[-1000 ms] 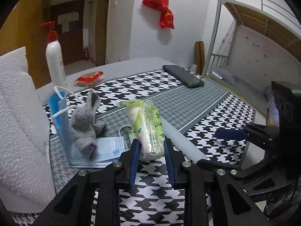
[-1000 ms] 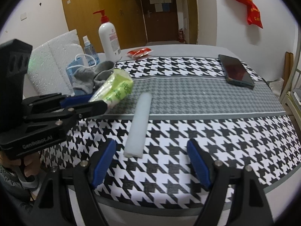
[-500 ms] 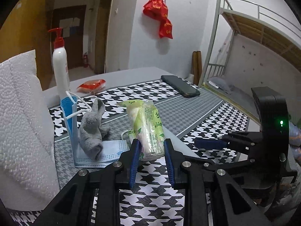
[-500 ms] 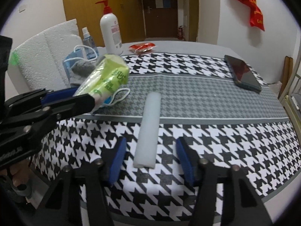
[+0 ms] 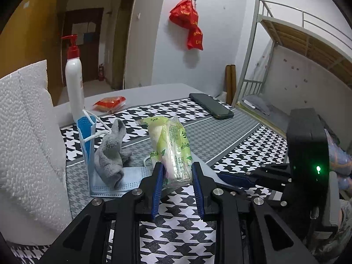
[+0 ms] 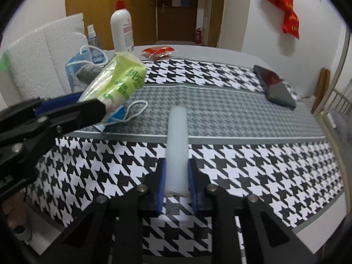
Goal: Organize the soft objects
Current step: 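Close the left tool on the green packet while the right tool grasps the white foam stick, then lift the green packet and foam stick and carry both toward the foam box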
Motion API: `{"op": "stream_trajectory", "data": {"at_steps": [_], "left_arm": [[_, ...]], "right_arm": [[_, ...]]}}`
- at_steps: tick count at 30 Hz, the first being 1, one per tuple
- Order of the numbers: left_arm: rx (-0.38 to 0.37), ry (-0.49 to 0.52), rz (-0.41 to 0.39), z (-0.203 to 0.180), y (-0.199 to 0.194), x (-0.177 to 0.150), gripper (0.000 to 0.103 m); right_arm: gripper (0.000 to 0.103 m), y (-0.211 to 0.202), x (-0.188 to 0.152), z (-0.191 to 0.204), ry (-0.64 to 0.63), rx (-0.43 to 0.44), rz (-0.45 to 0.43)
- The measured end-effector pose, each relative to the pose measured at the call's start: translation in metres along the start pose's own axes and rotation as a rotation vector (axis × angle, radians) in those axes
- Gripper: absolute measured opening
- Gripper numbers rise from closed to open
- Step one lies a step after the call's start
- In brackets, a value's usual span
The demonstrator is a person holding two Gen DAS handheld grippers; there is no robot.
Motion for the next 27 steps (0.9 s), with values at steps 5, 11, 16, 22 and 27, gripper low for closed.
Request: {"op": "stream_trajectory", "data": {"at_steps": [5,11,16,22,27], "left_arm": [[-0.002,0.003,-0.009,-0.002,-0.002,0.001,0.028],[-0.008,0.02,-0.002,-0.005,-0.003,0.002,0.028],[-0.006,0.036,-0.01,-0.009,-0.009,0.005,0.028],[0.006,0.064,-0.027,-0.017,-0.021,0.008,0.028],[0.023,0.074,-0.038,-0.019,-0.029,0.009,0.028]], "right_arm": [[0.017,-0.005,-0.004,-0.018,0.133,0.055,-0.014],[0.017,-0.017,-0.002,-0.018,0.155,0.06,-0.039],[0.017,-0.03,0.001,-0.02,0.158,0.054,-0.071],[0.017,-0.04,0.004,-0.025,0.173,0.057,-0.098],[0.017,-0.05,0.007,-0.029,0.177,0.062,-0.129]]}}
Point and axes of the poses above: each gripper's, at about its wrist camera, not at the fingertips, and y roughly the way its jaws point, z to its left, x to its top, the point moved 3 cm from there along y, roughly the way its jaws point, and after that the axes turned 8 degrees about -y, right-handed, at the moved point
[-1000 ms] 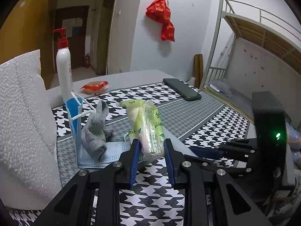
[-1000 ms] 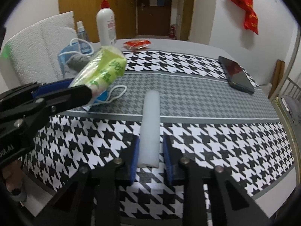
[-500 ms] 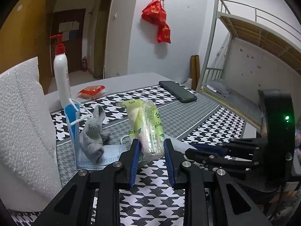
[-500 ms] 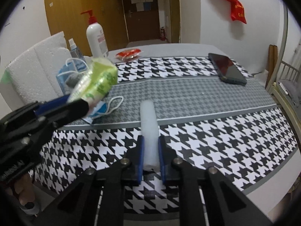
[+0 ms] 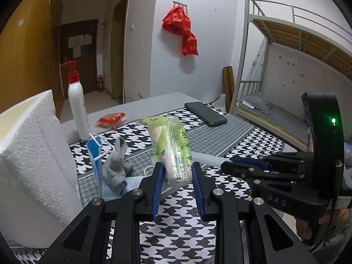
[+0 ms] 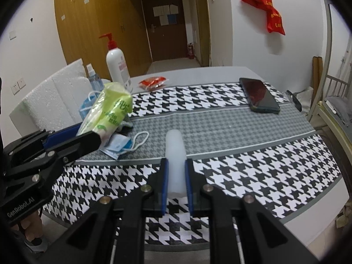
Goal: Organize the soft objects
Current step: 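Lift the green packet and foam stick and carry both toward the foam box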
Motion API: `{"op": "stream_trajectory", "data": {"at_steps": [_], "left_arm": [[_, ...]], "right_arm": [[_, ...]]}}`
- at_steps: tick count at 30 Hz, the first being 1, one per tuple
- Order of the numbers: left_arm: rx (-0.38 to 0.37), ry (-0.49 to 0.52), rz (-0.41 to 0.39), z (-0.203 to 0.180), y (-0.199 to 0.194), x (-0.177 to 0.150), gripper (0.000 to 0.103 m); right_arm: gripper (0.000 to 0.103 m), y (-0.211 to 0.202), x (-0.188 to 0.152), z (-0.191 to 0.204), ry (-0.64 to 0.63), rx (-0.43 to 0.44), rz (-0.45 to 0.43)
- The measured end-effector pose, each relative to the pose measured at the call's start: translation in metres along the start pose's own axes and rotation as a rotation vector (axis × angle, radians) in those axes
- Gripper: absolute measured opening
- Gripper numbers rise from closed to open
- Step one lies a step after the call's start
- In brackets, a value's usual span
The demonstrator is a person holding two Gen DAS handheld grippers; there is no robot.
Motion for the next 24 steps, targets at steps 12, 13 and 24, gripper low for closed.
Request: {"op": "stream_trajectory", "data": {"at_steps": [12,13,24], "left_arm": [[0.068,0.007,-0.028,0.004,-0.023,0.002,0.028],[0.074,0.009,-0.036,0.004,-0.027,0.002,0.028],[0.121,0.02,-0.103,0.007,-0.069,0.005,0.028]], "right_arm": [[0.017,-0.024,0.013,0.006,-0.022,0.024,-0.063],[0.017,-0.027,0.014,0.008,-0.029,0.023,-0.073],[0.018,-0.049,0.028,0.025,-0.065,0.041,-0.138]]}}
Point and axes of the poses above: each gripper's, at about its wrist camera, not at the fingertips, and y roughly the way its jaws point, z to its left, x to its top, the point moved 3 cm from there along y, roughly the way its jaws point, and after that the axes turned 8 degrees about -y, right-handed, at the moved point
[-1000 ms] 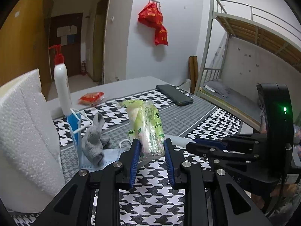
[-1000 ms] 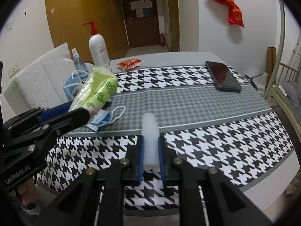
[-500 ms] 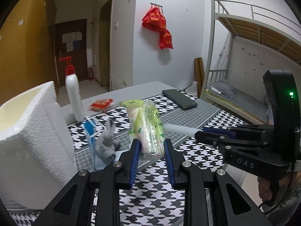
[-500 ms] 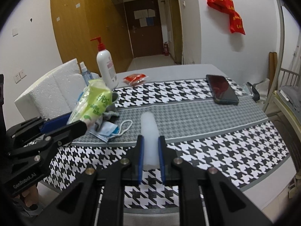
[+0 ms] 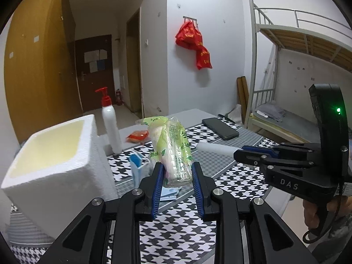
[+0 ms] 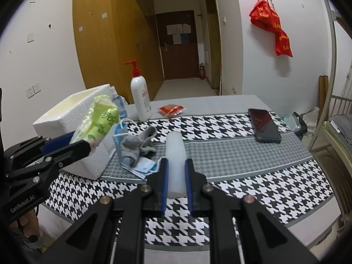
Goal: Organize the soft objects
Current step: 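Lift the green packet and foam stick and carry both toward the foam box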
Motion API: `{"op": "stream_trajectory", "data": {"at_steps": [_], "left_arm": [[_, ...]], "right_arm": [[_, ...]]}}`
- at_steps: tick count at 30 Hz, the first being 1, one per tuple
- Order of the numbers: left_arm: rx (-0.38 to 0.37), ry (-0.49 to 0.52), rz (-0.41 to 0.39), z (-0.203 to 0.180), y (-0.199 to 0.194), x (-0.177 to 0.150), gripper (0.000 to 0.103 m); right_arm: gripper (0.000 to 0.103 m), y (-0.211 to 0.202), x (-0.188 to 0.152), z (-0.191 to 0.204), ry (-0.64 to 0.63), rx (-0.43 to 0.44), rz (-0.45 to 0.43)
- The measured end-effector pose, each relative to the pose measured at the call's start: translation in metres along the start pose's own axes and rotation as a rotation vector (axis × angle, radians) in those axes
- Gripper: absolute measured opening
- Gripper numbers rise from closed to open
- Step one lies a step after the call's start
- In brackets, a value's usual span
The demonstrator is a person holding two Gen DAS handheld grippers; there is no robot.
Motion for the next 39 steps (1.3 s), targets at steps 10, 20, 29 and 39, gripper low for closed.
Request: {"op": "stream_trajectory", "data": {"at_steps": [10,20,29,39], "left_arm": [[0.053,-0.022,-0.036,0.022,-0.025,0.004,0.028],[0.107,-0.034,-0.082,0.041,-0.047,0.013,0.028],[0.154,-0.028,-0.113,0.051,-0.06,0.02,0.028],[0.214,-0.042,-0.147,0.065,-0.072,0.027,0.028]], "right_arm": [[0.018,-0.012,0.016,0.021,-0.032,0.028,-0.056],[0.018,-0.014,0.032,0.041,-0.066,0.065,-0.093],[0.018,-0.016,0.047,0.057,-0.091,0.097,-0.128],[0.018,-0.013,0.062,0.072,-0.12,0.13,-0.154]]}}
Point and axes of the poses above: each gripper's, at about its wrist camera, not at the fingertips, and y roughly the way its jaws point, z to its left, x to its top, the point moved 3 cm from there along y, roughly the way its jaws point, and after that the axes turned 8 degrees about -y, right-handed, at the moved point
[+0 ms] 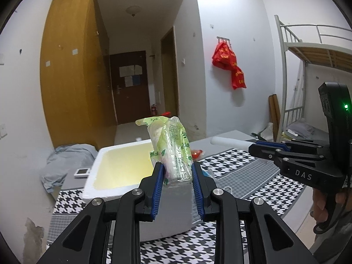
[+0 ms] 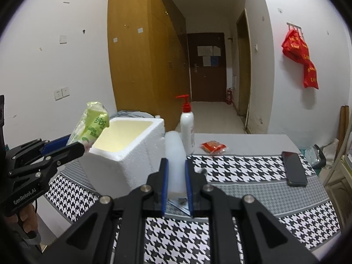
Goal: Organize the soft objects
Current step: 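Lift the green packet and foam stick and carry both toward the foam box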
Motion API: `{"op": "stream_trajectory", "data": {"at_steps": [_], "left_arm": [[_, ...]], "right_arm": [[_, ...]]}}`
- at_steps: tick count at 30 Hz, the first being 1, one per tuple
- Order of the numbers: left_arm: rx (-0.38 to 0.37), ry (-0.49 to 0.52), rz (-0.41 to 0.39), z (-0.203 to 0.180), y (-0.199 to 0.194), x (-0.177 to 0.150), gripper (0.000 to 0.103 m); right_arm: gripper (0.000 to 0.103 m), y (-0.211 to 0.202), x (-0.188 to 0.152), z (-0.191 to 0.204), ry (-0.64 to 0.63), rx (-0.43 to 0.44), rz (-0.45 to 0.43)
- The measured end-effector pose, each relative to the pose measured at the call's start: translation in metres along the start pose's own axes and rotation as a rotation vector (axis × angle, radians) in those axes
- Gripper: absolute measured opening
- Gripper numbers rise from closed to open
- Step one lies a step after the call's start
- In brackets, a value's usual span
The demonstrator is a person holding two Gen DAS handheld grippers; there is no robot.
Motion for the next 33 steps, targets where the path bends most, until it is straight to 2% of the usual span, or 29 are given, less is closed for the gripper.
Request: {"op": "stream_trajectory", "data": {"at_steps": [33], "left_arm": [[0.188,-0.12,-0.012,0.079,-0.018,-0.004,0.028]], "right_arm": [[0.018,0.048,0.042,0.061,-0.095,0.151,-0.019]]}}
Point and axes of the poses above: each gripper's, at about its wrist camera, not at the fingertips, and y roughly the way its jaws point, z to its left, x to its top, the point moved 3 cm from there along y, roughly the way its jaws point, and after that the axes turned 8 degrees about -y, right-handed, at the moved point
